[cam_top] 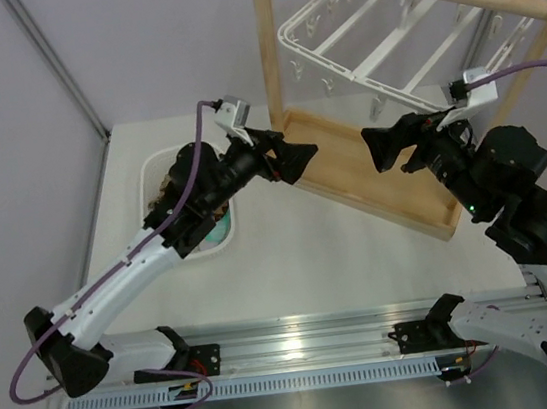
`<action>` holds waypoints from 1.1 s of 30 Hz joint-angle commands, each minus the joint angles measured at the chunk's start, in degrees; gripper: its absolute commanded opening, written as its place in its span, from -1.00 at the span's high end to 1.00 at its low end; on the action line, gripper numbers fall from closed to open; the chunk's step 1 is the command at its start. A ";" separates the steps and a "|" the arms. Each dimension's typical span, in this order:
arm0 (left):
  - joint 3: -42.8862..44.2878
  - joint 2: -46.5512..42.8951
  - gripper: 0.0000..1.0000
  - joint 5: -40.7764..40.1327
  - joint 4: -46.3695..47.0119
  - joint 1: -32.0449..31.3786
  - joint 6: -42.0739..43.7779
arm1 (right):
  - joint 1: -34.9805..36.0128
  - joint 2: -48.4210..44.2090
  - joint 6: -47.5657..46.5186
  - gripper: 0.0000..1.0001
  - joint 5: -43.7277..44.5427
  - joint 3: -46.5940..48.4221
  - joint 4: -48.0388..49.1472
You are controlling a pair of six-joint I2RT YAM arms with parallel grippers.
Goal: Clip the socks to the hanger
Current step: Open the clamp at the hanger.
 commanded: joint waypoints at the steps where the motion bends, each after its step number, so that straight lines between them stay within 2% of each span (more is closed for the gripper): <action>1: 4.36 4.19 -0.99 -1.92 12.42 -2.59 4.16 | 0.29 -0.85 3.16 -0.79 1.62 3.43 0.69; 7: 9.46 14.20 -0.99 0.97 19.72 -6.90 11.02 | 0.29 -1.30 4.74 -0.79 0.83 3.43 1.48; 13: 14.99 22.20 -0.89 1.51 24.03 -8.22 13.65 | 0.29 -1.82 4.57 -0.78 0.91 2.99 1.57; 24: 20.45 30.04 -0.69 2.03 30.44 -8.75 16.65 | 0.29 -2.79 4.65 -0.76 -0.58 2.90 0.52; 32: 20.71 31.62 -0.40 2.12 31.85 -9.02 16.57 | 0.29 -1.47 4.83 -0.76 -2.51 3.78 -0.27; 33: 20.45 31.62 -0.32 2.30 32.03 -9.19 16.57 | 0.29 -1.30 4.92 -0.75 -2.69 4.13 -0.45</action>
